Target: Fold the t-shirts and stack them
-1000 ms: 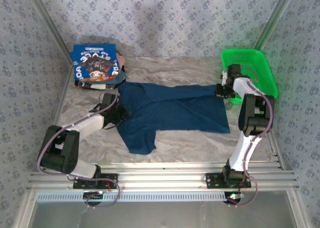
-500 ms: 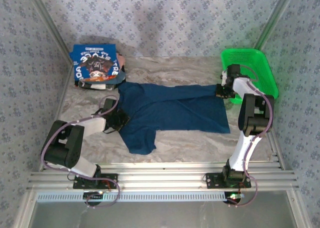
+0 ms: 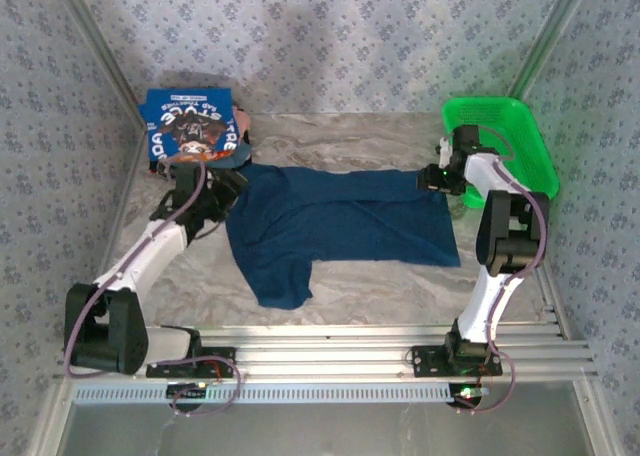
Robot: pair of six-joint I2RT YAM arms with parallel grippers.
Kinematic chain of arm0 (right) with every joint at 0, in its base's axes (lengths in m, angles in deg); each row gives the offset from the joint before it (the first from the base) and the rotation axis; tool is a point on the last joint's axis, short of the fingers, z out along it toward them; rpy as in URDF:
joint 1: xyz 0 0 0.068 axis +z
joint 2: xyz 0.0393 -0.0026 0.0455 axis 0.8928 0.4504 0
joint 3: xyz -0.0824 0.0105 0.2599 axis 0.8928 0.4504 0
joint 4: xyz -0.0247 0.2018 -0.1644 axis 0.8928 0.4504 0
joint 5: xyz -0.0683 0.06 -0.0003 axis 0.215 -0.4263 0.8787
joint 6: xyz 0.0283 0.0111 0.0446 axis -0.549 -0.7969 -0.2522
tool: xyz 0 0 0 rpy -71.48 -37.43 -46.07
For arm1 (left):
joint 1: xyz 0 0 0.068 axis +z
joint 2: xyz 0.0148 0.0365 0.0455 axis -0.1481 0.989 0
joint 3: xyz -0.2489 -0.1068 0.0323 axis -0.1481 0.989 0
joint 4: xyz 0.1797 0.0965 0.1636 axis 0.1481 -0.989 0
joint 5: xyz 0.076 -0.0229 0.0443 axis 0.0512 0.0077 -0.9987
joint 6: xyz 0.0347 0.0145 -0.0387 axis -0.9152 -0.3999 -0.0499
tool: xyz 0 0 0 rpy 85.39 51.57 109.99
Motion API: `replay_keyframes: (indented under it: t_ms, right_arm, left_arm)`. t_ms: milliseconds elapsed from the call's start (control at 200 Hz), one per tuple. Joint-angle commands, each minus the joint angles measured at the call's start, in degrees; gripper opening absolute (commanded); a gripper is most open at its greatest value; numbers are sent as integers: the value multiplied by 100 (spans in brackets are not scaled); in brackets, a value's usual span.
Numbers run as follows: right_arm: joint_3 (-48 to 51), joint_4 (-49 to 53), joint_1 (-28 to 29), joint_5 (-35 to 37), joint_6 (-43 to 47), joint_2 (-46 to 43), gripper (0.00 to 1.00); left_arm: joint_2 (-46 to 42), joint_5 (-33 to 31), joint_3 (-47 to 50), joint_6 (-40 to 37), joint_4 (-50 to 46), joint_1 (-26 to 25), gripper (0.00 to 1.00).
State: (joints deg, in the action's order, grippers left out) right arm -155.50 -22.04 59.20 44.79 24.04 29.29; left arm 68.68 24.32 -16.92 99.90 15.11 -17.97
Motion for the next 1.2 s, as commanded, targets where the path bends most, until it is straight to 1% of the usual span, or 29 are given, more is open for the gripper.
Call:
replay_keyframes:
  t_ms: [0, 65, 140, 195, 280, 390, 460, 550, 660, 760, 815, 959, 1004, 1079, 1194]
  right_arm:
    - [-264, 80, 16, -739, -120, -562, 67]
    - [-285, 148, 135, -989, -173, -650, 71]
    - [-348, 507, 289, -1221, -207, -649, 72]
    - [-284, 648, 410, -1428, -262, -668, 72]
    - [58, 609, 594, -1487, -416, -785, 72]
    - [542, 548, 810, -1472, -483, -817, 72]
    - [808, 533, 893, -1348, -523, -783, 71]
    - [1016, 466, 903, -1267, -678, -684, 70]
    - [1062, 615, 927, -1029, -826, -404, 68]
    - [1148, 583, 922, -844, -962, -261, 67]
    - [1159, 620, 914, -740, -1009, -165, 67]
    - [1138, 884, 939, -253, -1131, 65, 63]
    - [1133, 985, 944, -114, -1133, 111, 61]
    - [1142, 1217, 965, 221, -1120, 157, 58]
    - [1168, 1569, 950, 648, -1134, 251, 55]
  left_arm:
    - [724, 196, -333, -509, -83, 149, 68]
    - [1265, 335, -526, -487, 289, 227, 67]
    - [1850, 487, -763, -468, 665, 260, 64]
    - [2229, 542, -1009, -525, 745, 243, 62]
    - [2596, 388, -1293, -591, 693, 216, 61]
    - [2976, 356, -1484, -498, 893, 251, 59]
    - [3209, 323, -1637, -495, 923, 251, 57]
    - [3433, 352, -1669, -388, 1192, 242, 56]
    - [3694, 427, -1765, -347, 1304, 226, 53]
    - [3856, 481, -1843, -358, 1267, 217, 50]
    - [3918, 507, -1881, -407, 1207, 216, 46]
    - [4042, 464, -1958, -588, 865, 235, 25]
    - [4032, 421, -1907, -645, 805, 257, 20]
    - [3934, 294, -1827, -844, 599, 311, 17]
    - [3728, 84, -1708, -1252, 135, 440, 16]
